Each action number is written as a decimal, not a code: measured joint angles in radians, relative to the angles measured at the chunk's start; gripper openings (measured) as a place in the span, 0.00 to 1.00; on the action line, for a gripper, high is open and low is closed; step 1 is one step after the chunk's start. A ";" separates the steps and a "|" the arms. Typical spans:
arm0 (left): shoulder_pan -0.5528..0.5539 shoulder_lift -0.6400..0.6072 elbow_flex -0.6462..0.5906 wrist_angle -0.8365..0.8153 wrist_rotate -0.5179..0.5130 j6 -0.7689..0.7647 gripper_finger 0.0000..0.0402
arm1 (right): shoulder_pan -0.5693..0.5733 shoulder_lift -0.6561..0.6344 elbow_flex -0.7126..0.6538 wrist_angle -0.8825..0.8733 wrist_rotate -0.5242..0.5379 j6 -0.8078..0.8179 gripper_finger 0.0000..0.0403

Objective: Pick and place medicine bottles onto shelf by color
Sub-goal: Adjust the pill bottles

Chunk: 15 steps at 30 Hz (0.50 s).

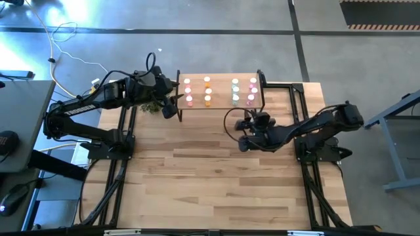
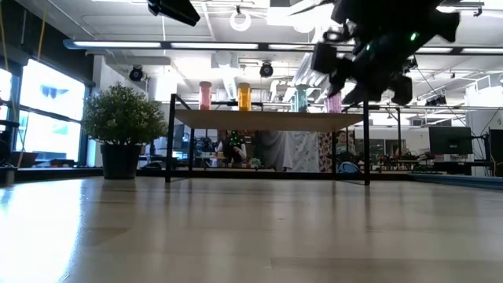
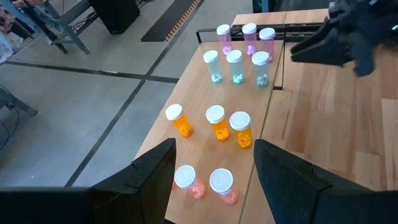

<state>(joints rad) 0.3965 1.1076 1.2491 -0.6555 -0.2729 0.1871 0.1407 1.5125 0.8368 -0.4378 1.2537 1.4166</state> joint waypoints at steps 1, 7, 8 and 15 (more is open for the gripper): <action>0.000 0.000 0.000 0.001 0.000 0.000 0.51 | 0.012 -0.017 0.000 0.010 0.000 0.000 0.36; 0.000 0.000 0.000 0.001 0.000 0.002 0.51 | 0.054 -0.134 0.000 0.103 -0.008 -0.122 0.36; 0.000 0.000 0.000 0.001 0.000 0.007 0.51 | 0.054 -0.154 0.000 0.137 -0.013 -0.178 0.36; 0.000 0.000 0.000 -0.006 0.001 0.004 0.51 | 0.010 -0.324 0.000 0.404 -0.094 -0.629 0.36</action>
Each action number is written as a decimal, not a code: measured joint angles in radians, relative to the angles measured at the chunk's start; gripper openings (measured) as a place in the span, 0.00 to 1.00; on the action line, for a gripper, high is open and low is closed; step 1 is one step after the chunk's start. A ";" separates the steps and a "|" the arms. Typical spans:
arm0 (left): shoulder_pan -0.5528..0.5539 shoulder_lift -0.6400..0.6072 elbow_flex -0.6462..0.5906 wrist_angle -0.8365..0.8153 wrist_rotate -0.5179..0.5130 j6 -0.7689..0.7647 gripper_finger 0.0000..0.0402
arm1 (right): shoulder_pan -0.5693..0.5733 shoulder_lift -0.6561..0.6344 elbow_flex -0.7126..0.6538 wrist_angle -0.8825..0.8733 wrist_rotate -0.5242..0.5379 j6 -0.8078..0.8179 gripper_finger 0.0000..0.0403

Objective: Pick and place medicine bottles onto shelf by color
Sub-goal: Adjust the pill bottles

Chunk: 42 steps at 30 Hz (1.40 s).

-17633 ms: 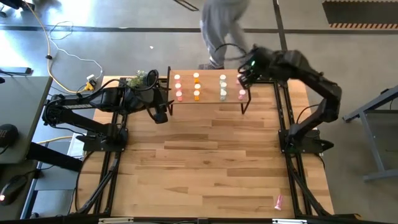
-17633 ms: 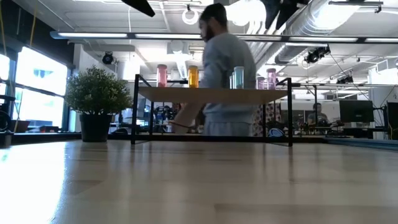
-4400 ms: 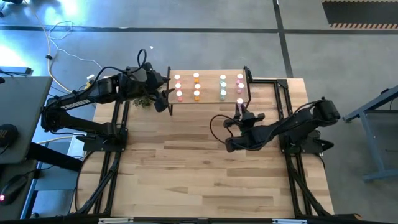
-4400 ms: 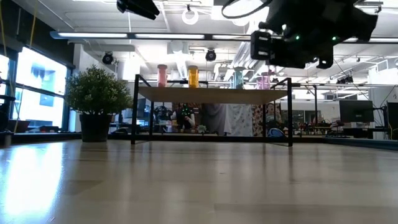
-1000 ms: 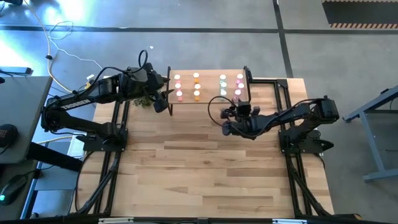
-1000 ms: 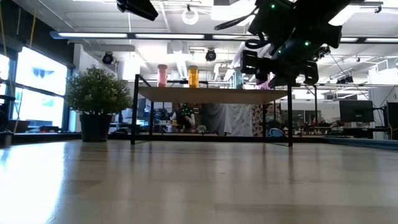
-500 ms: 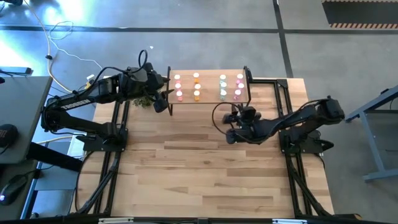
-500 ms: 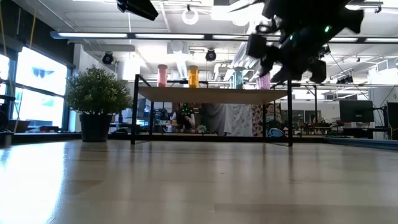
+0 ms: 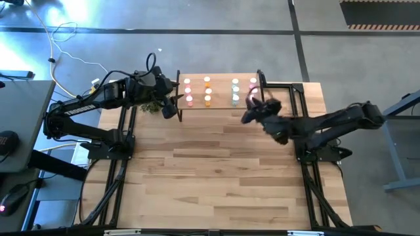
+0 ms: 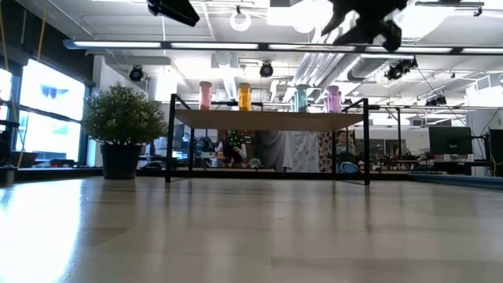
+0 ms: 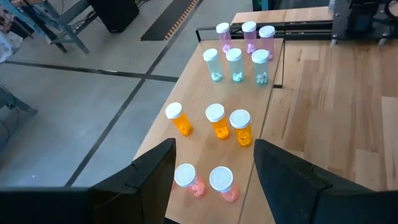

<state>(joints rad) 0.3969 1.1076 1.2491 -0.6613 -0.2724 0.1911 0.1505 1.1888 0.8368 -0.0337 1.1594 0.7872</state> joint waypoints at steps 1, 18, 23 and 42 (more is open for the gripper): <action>0.000 0.000 0.000 -0.001 0.000 -0.004 0.51 | -0.010 -0.026 0.000 0.028 -0.016 -0.054 0.36; 0.000 0.000 0.000 -0.023 0.001 -0.057 0.51 | -0.289 -0.180 0.272 -0.012 -0.362 -0.708 0.36; 0.006 0.000 0.000 -0.054 0.002 -0.061 0.51 | -0.437 -0.111 0.521 -0.443 -0.521 -0.529 0.36; 0.049 0.000 0.000 -0.056 0.001 -0.110 0.51 | -0.661 0.360 1.108 -1.276 -1.246 -0.158 0.36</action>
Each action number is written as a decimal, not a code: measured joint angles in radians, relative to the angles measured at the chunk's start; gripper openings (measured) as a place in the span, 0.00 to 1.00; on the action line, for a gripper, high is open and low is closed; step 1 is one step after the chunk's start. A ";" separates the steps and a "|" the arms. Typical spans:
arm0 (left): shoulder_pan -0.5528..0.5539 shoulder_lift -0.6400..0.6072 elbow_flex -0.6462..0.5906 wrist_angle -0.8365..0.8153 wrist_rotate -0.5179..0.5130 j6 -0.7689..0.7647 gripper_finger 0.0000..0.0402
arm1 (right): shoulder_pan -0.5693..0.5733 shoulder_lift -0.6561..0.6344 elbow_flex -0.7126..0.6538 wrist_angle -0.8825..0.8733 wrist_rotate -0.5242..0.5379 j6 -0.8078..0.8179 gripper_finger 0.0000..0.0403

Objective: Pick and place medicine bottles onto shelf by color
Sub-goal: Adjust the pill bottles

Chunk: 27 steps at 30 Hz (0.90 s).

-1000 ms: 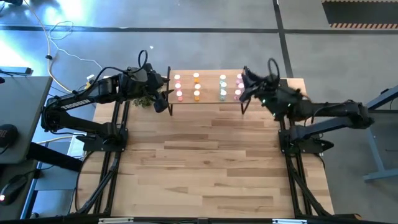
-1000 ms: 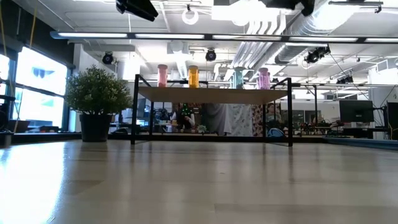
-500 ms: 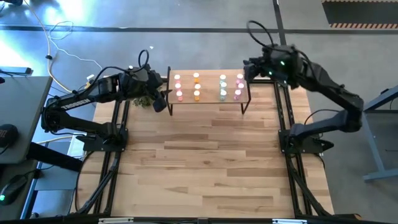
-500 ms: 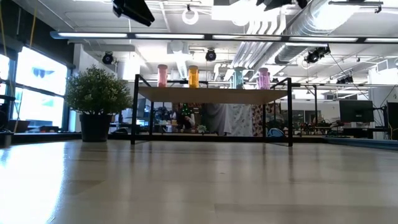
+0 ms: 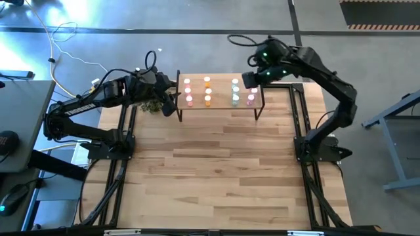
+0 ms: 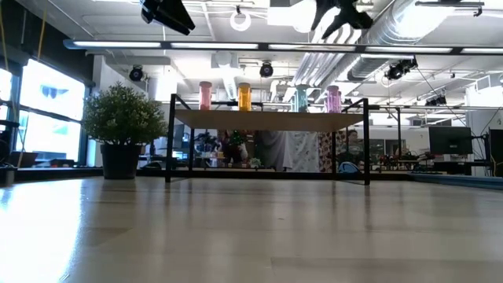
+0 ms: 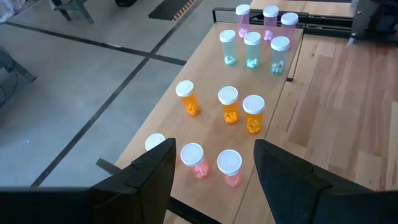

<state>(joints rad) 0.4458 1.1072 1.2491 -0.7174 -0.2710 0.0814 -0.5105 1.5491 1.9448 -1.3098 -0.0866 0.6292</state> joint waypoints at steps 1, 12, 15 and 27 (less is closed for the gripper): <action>0.000 0.000 0.000 0.000 0.000 0.000 0.51 | -0.003 0.014 0.007 -0.017 -0.011 0.000 0.36; 0.000 0.000 0.000 0.000 -0.001 0.000 0.51 | -0.013 0.117 -0.002 -0.121 -0.058 0.021 0.36; 0.000 0.000 0.000 0.000 -0.001 0.000 0.51 | -0.013 0.140 -0.003 -0.133 -0.083 0.026 0.36; 0.000 0.000 0.000 0.001 -0.001 0.000 0.51 | -0.013 0.191 -0.004 -0.169 -0.094 0.071 0.36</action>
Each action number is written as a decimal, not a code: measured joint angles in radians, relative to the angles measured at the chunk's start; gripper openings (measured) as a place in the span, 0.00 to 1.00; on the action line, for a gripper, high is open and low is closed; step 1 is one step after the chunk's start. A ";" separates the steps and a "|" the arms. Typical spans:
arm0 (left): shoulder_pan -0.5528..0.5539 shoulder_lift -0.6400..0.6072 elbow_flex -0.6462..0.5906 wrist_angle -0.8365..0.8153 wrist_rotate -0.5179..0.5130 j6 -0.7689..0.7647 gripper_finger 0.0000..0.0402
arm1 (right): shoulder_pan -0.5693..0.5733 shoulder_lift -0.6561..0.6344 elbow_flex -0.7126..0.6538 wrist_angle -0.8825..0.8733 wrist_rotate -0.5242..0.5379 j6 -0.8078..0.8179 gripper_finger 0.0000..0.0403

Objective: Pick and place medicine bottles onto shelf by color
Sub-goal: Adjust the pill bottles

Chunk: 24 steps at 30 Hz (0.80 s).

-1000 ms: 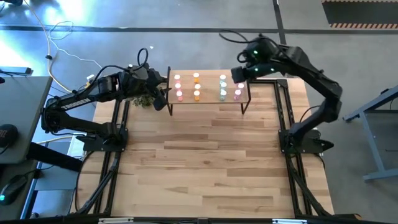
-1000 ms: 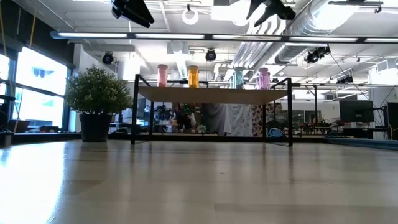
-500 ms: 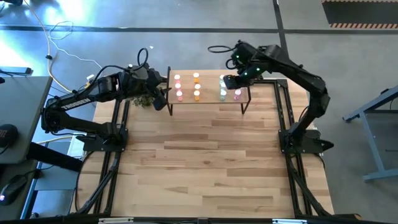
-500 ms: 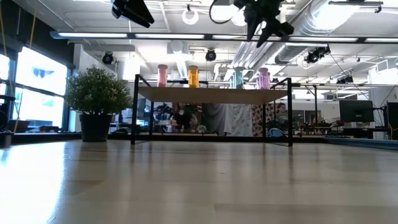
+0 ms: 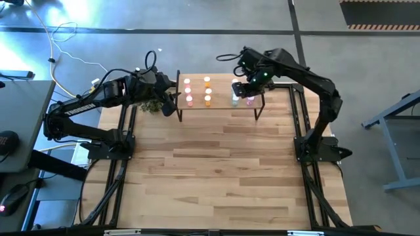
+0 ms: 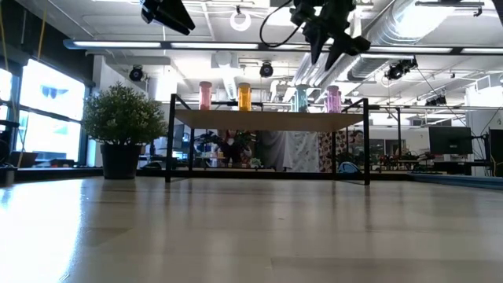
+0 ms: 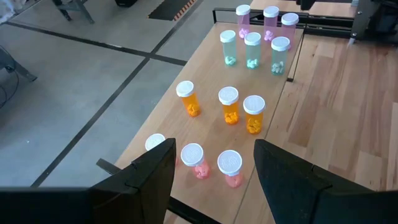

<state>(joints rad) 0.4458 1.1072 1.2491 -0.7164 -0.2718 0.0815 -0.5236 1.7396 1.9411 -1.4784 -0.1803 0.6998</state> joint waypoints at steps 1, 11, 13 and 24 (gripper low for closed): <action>0.000 0.000 0.000 0.000 0.000 0.000 0.51 | 0.000 0.004 0.000 0.000 0.000 0.000 0.36; 0.000 0.000 0.000 0.002 0.000 0.000 0.51 | 0.000 0.054 0.000 -0.004 -0.037 -0.001 0.22; 0.000 0.000 0.000 0.002 0.000 0.000 0.51 | 0.000 0.058 0.000 -0.004 -0.037 -0.002 0.18; 0.000 0.000 0.000 0.003 0.000 0.017 0.51 | 0.000 0.061 0.000 -0.004 -0.009 0.008 0.02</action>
<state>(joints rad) 0.4458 1.1076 1.2491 -0.7139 -0.2718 0.0984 -0.5240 1.8008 1.9408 -1.4822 -0.1890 0.7074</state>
